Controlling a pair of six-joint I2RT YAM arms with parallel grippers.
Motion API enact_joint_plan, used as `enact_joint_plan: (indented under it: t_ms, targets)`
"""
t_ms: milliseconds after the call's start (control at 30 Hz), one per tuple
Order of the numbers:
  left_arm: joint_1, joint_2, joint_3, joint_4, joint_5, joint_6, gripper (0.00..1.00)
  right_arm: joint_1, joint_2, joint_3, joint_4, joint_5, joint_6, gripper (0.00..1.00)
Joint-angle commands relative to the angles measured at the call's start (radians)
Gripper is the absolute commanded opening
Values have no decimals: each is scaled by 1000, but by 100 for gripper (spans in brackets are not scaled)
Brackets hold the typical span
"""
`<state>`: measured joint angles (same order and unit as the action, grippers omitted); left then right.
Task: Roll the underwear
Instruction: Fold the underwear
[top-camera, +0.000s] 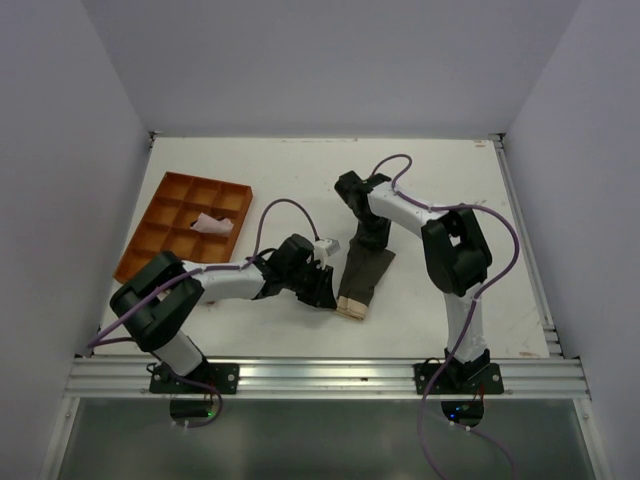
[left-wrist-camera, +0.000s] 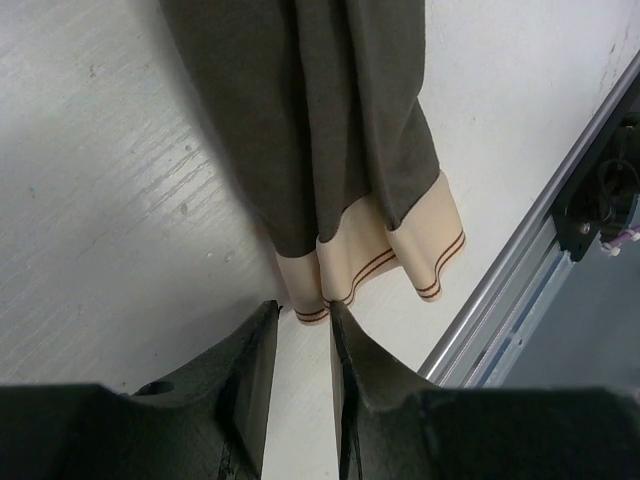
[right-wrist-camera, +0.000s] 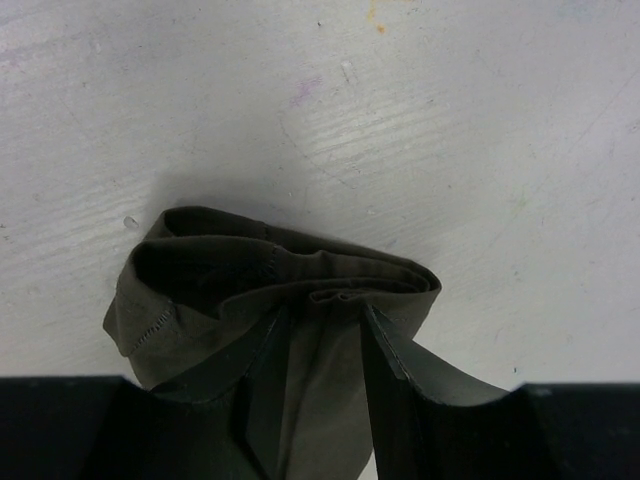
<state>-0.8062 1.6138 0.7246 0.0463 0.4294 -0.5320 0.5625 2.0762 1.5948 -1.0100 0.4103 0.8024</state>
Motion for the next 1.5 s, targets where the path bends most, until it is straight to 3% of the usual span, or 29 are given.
enact_joint_plan:
  t_ms: [0, 233, 367, 433, 467, 867, 967, 1067, 1467]
  targets:
    - [-4, 9, -8, 52, -14, 0, 31, -1, 12, 17, -21, 38, 12, 38]
    - [-4, 12, -13, 61, -14, -3, 31, -1, 13, 14, -25, 39, 14, 28]
    - [-4, 18, -14, 64, -15, -3, 31, 0, 10, 25, -33, 44, 4, 15]
    - [-4, 21, -14, 67, -14, -5, 31, 0, 2, 27, -38, 53, 3, 1]
    - [-4, 18, -16, 69, -14, -6, 31, 0, 1, 30, -48, 55, 3, 0]
    - [-2, -23, 28, 32, -4, -28, 31, 27, -27, 100, -94, 74, -14, 0]
    - [28, -58, 96, -35, -38, -46, 32, 25, -30, 88, -81, 65, -20, 0]
    - [88, -60, 142, -82, -61, -48, 38, 25, -51, 62, -49, 56, -34, 0]
    - [154, 230, 377, -63, -20, -8, 41, 25, -90, 30, 40, 12, -91, 0]
